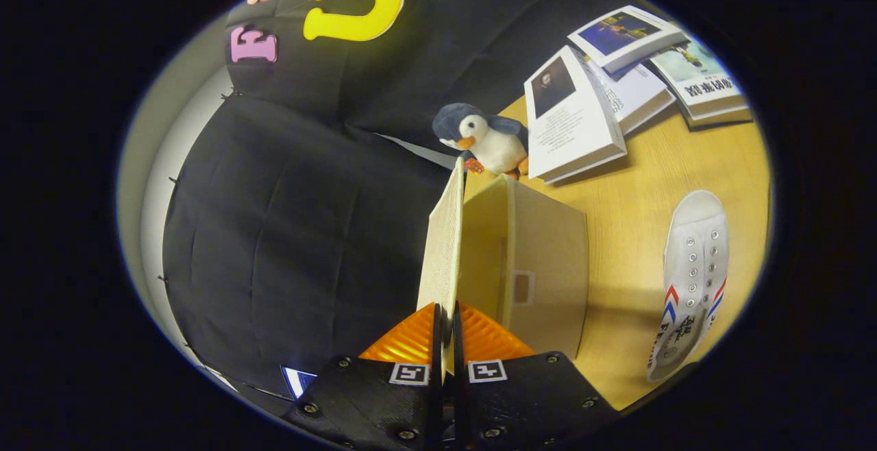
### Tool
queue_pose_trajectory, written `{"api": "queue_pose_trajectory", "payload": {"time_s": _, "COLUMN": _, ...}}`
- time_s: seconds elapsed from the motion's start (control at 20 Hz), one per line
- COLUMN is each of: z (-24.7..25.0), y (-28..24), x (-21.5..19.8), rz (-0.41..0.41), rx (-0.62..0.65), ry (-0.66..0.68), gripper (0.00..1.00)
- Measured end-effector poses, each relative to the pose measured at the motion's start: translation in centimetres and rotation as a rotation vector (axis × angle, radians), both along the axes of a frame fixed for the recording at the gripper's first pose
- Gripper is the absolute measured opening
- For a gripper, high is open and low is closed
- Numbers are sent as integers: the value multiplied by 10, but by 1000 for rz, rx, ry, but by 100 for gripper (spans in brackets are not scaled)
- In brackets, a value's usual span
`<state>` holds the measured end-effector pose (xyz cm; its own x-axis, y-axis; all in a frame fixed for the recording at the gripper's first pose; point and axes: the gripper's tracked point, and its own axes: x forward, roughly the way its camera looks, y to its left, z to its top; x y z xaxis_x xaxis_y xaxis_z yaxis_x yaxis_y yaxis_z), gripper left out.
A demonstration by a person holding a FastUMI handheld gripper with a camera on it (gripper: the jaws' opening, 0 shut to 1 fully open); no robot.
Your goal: Open the storage box then place both shoes into the box .Put the left shoe in first, then the right shoe, with the right side of both shoes facing outward in a uniform manner.
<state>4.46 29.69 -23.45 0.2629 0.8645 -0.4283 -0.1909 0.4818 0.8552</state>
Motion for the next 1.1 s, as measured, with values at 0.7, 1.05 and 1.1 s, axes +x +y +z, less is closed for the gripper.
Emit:
{"api": "queue_pose_trajectory", "payload": {"time_s": 0.7, "z": 107, "y": 148, "x": -22, "rz": 133, "rx": -64, "ry": -250, "gripper": 10}}
{"api": "queue_pose_trajectory", "payload": {"time_s": 1.05, "z": 98, "y": 227, "x": -36, "rz": 185, "rx": -61, "ry": -230, "gripper": 13}}
{"api": "queue_pose_trajectory", "payload": {"time_s": 1.1, "z": 95, "y": 234, "x": -37, "rz": 201, "rx": -74, "ry": -247, "gripper": 16}}
